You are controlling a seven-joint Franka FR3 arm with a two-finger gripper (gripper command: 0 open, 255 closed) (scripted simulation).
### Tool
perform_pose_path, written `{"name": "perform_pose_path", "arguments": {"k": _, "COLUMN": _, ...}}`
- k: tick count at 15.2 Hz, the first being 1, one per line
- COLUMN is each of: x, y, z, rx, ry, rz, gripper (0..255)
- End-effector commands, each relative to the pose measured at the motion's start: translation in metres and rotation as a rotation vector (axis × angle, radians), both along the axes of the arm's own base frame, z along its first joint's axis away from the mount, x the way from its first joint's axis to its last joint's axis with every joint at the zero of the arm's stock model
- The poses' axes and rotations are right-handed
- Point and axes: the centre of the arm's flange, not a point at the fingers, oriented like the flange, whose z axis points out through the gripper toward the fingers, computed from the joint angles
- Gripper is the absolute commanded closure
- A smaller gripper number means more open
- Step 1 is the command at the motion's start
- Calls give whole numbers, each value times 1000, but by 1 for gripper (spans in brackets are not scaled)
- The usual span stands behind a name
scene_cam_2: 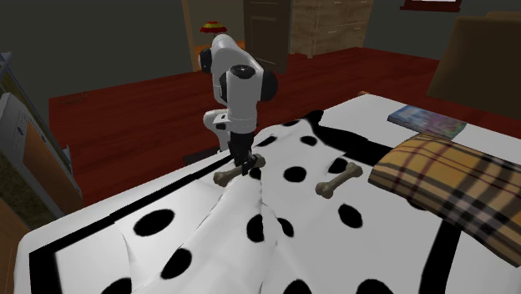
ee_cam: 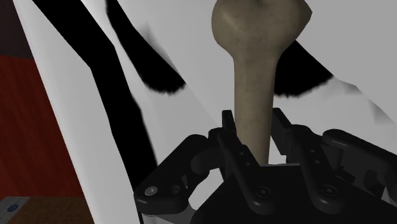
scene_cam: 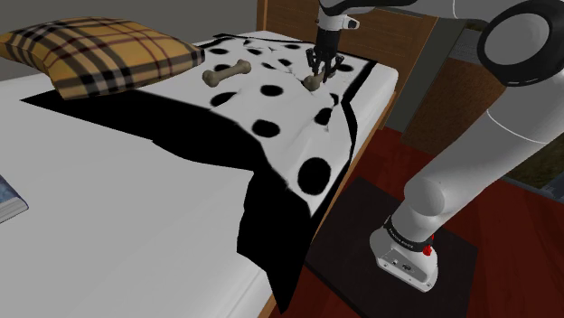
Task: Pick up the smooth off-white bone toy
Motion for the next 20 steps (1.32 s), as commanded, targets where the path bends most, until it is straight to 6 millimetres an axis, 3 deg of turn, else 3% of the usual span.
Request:
{"name": "perform_pose_path", "arguments": {"k": 1, "x": 0, "y": 0, "z": -1, "rx": 0, "ry": 2, "rz": 0, "gripper": 255}}
{"name": "perform_pose_path", "arguments": {"k": 3, "x": 1, "y": 0, "z": 0, "rx": 0, "ry": 2, "rz": 0, "gripper": 255}}
{"name": "perform_pose_path", "arguments": {"k": 18, "x": 1, "y": 0, "z": 79, "rx": 0, "ry": 2, "rz": 0, "gripper": 255}}
{"name": "perform_pose_path", "arguments": {"k": 20, "x": 1, "y": 0, "z": 80, "rx": 0, "ry": 2, "rz": 0, "gripper": 255}}
